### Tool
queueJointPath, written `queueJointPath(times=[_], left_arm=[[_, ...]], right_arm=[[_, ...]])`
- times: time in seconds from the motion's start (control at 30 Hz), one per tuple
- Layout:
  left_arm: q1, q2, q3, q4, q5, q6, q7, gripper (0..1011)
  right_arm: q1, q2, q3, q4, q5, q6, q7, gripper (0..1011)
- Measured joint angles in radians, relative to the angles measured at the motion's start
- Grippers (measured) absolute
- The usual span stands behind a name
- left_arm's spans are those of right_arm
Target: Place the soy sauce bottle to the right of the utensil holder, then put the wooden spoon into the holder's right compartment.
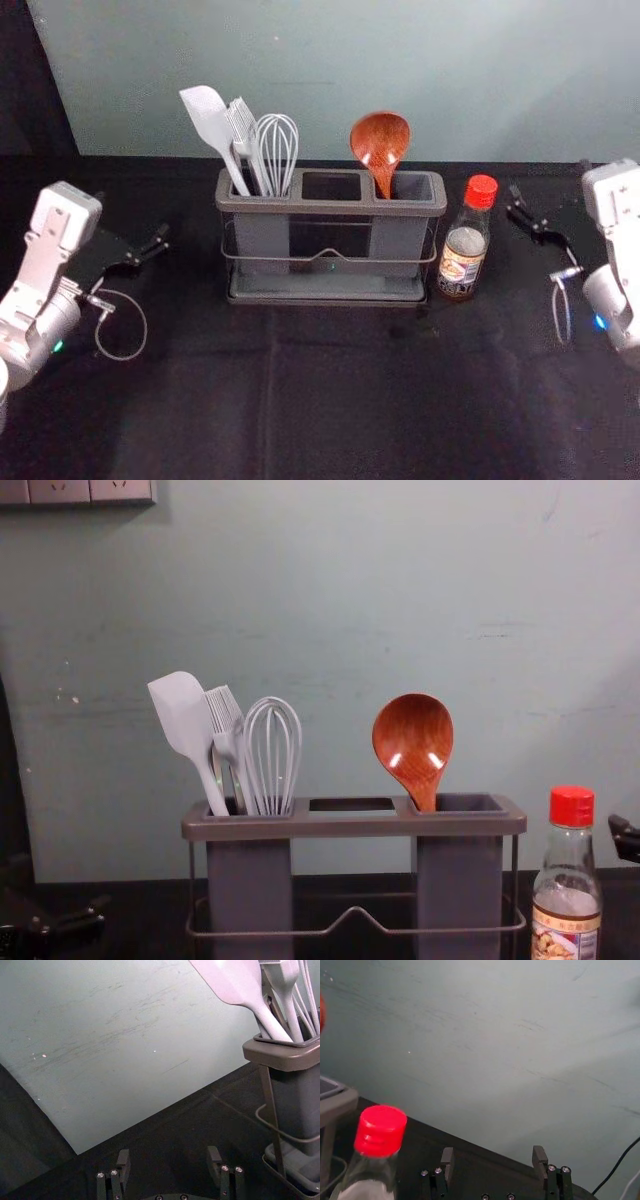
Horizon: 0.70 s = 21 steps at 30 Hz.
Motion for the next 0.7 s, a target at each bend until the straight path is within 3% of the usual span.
queueJointPath(times=[0.33,0.7], left_arm=[[0.000,0.000,0.000,0.000,0.000,0.000,0.000,1005],[0.000,0.000,0.000,0.000,0.000,0.000,0.000,1005]], right_arm=[[0.061,-0.009,-0.032,0.055,0.001,0.018,0.013,1004],[0.069,-0.002,-0.047,0.053,0.010,0.040,0.032,1004]])
